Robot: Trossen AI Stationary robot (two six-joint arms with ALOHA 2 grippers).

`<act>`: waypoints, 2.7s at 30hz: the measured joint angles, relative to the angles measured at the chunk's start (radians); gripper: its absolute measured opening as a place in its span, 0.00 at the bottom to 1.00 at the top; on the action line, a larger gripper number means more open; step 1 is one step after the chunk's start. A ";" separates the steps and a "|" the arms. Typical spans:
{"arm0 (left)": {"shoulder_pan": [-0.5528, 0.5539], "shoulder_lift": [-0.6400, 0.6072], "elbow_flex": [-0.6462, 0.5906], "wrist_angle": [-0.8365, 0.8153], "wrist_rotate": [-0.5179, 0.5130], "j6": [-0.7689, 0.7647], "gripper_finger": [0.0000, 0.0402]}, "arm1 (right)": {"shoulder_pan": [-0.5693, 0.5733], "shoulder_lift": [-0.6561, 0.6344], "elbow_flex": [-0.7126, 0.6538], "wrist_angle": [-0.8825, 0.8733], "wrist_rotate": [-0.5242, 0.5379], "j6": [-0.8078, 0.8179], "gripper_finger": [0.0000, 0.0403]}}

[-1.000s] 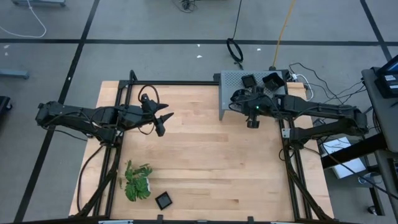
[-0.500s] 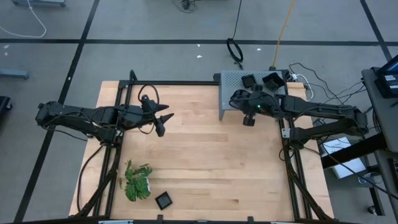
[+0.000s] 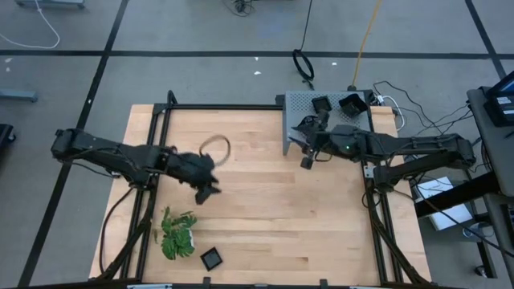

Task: Pick & Place Mini shaped plates
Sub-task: Stack the square plate on top of the other square plates

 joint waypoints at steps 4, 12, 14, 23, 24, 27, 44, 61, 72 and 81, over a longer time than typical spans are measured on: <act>-0.061 0.100 -0.020 0.012 0.129 0.060 0.51 | 0.042 0.000 0.000 0.079 0.008 0.073 0.32; -0.204 0.260 -0.021 0.066 0.196 0.326 0.51 | 0.119 0.008 0.000 0.083 0.108 0.168 0.32; -0.247 0.296 -0.021 0.117 0.192 0.378 0.51 | 0.135 0.008 0.000 0.084 0.108 0.157 0.32; -0.408 0.485 0.011 0.520 0.087 0.439 0.51 | 0.163 0.015 0.000 0.033 0.106 0.100 0.32; -0.418 0.506 0.030 0.526 0.082 0.440 0.51 | 0.164 0.016 0.000 0.013 0.104 0.099 0.32; -0.438 0.574 0.086 0.518 0.082 0.448 0.51 | 0.164 0.016 0.000 -0.029 0.104 0.107 0.32; -0.453 0.774 0.394 -0.101 0.056 0.660 0.51 | 0.164 0.016 0.000 -0.156 0.101 0.101 0.32; -0.501 0.773 0.400 -0.111 0.129 0.586 0.51 | 0.164 0.016 0.000 -0.156 0.101 0.108 0.32; -0.524 0.773 0.400 -0.116 -0.022 0.596 0.51 | 0.164 0.016 0.000 -0.156 0.101 0.108 0.32; -0.526 0.779 0.400 -0.147 -0.004 0.600 0.35 | 0.164 0.016 0.000 -0.156 0.101 0.109 0.32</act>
